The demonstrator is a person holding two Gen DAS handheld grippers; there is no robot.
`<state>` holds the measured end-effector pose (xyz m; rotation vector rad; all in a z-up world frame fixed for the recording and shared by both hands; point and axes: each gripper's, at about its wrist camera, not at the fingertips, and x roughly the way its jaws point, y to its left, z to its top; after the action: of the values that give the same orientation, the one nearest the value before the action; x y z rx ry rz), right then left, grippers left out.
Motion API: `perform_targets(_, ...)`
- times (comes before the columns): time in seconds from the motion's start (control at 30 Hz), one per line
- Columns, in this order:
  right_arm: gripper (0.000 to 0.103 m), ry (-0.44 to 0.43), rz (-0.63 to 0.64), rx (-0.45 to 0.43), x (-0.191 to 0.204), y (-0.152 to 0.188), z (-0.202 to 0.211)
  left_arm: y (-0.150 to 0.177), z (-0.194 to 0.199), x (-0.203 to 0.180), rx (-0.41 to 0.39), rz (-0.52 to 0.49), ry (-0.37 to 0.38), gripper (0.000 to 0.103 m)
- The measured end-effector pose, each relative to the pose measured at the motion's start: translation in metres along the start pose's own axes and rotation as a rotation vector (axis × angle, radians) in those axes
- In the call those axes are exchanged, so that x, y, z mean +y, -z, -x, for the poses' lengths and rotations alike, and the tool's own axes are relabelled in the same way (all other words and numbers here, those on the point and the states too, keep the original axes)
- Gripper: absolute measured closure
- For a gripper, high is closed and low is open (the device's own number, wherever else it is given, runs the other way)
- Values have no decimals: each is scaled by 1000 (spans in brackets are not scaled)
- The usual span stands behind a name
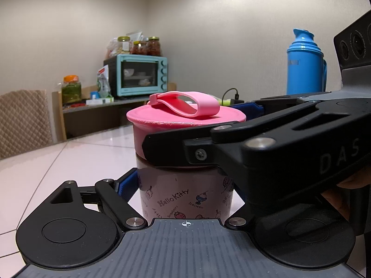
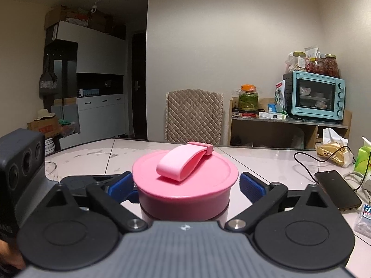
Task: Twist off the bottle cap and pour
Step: 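Rotate the right gripper back and regrip the cap, twist again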
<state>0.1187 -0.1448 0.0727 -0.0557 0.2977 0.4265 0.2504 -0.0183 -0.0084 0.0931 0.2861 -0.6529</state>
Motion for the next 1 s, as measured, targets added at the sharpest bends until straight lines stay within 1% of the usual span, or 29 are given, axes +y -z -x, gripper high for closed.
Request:
perform_targets(0.07,12,-2,2,3,0,0,0,0,0,0,0,0,0,14)
perform_targets(0.13,16,-7,5,7,0,-1,0,0,1,-1,-1,0,0,14)
perform_targets(0.4,18,-50,17,12,-4,-4,2,0,1,0,0,-2,1,14)
perform_targets(0.5,18,-106,40,15,-13,-5,1,0,1,0,0,-2,2,14)
perform_targets(0.6,18,-214,77,21,-29,-7,-1,0,2,0,-1,-2,2,14)
perform_targets(0.83,18,-512,155,45,-72,-16,-17,-1,1,0,-2,-1,2,14)
perform_targets(1.0,18,-706,225,64,-94,-26,-31,1,1,0,-3,-3,2,14)
